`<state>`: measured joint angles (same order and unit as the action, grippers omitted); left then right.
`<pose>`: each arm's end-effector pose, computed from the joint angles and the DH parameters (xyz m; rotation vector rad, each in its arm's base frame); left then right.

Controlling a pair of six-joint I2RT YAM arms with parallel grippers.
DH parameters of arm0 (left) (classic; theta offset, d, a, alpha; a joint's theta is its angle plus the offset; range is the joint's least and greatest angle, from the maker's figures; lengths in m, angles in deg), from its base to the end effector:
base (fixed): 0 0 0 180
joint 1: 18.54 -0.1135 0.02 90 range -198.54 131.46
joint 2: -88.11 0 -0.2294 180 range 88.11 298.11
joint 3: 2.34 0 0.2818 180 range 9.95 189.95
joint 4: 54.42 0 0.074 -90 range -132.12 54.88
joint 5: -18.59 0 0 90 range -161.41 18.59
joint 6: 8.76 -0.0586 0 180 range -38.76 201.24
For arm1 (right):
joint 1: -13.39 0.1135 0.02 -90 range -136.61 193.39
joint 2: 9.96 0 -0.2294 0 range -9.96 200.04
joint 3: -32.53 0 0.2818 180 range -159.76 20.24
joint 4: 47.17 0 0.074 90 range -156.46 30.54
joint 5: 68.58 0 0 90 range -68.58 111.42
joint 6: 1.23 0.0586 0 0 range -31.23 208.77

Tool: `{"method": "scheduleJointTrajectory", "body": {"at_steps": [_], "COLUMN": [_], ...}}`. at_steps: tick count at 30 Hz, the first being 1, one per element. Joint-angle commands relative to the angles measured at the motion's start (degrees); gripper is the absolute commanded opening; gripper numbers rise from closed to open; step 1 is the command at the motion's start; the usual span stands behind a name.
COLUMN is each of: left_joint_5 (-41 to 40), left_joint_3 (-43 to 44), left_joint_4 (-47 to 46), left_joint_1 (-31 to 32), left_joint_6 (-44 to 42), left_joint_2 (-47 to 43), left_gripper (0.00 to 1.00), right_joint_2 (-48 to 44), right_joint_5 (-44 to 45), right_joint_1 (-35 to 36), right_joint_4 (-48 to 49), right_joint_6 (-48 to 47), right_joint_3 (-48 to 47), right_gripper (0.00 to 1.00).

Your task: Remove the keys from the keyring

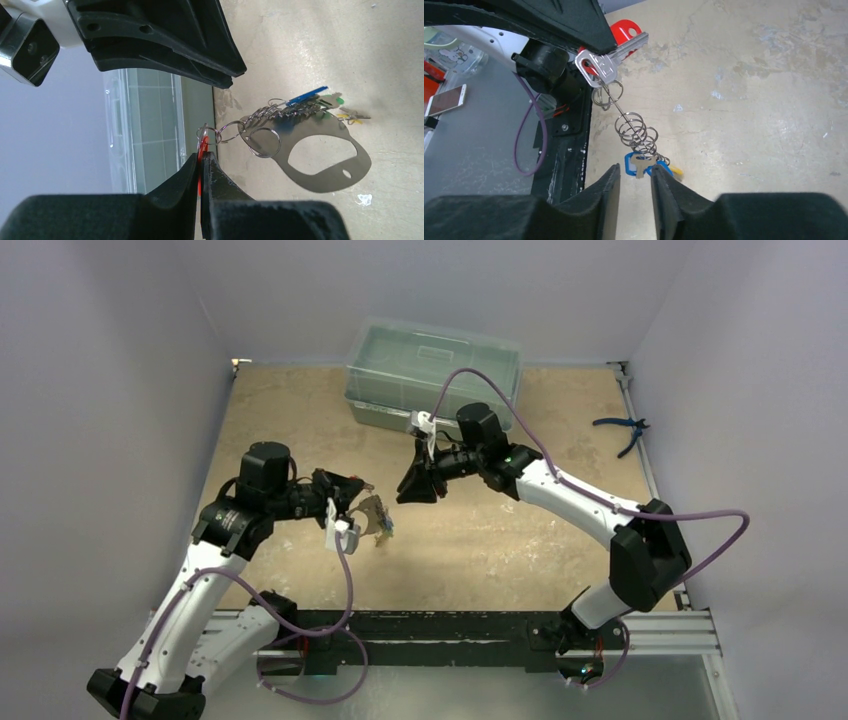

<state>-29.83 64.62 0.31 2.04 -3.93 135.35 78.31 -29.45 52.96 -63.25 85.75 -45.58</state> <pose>0.1979 -0.1159 0.3094 1.8122 0.8818 -0.0848 0.2717 0.2835 0.2440 -1.2759 1.6465 1.2916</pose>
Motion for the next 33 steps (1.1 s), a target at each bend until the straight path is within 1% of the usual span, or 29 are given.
{"method": "scheduleJointTrajectory", "body": {"at_steps": [1,3,6,10,16,20,24,29,33], "left_joint_5": [4.3,4.68,4.3,2.57,2.13,-0.01,-1.29,-0.44,-0.06], "left_joint_3": [0.43,0.52,1.3,4.03,6.99,9.4,13.02,13.56,13.5], "left_joint_4": [-0.97,-0.94,-0.52,-1.44,-1.14,-2.14,-0.21,0.08,-1.59], "left_joint_1": [-0.21,-0.19,-0.19,-0.19,-0.19,-0.19,-0.1,-0.1,-0.1], "left_joint_6": [-3.55,-3.3,-1.54,6.71,13.69,20.16,25.23,27.02,29.52], "left_joint_2": [-0.72,-0.83,-0.03,2.72,5.74,7.97,11.49,11.64,11.4], "left_gripper": [0.0,0.0,0.0,0.0,0.0,0.0,0.0,0.0,0.0], "right_joint_2": [-2.14,-2.14,-2.13,-2.07,-1.72,-1.36,-0.84,-0.31,-0.2], "right_joint_5": [-2.74,-2.97,-3.85,-4.18,-3.69,-3.71,-3.54,-2.94,-3.25], "right_joint_1": [-0.11,-0.16,-0.11,-0.13,-0.11,-0.11,-0.35,-0.88,-2.24], "right_joint_4": [2.09,2.92,3.16,3.03,3.61,3.57,2.8,2.29,3.18], "right_joint_6": [0.14,1.06,1.69,1.93,2.63,4.24,3.94,3.82,4.97], "right_joint_3": [0.03,0.16,0.12,-0.31,-1.26,-1.94,-3.41,-4.69,-5.09], "right_gripper": [0.4,0.45,0.47,0.47,0.54,0.54,0.54,0.53,0.53]}}
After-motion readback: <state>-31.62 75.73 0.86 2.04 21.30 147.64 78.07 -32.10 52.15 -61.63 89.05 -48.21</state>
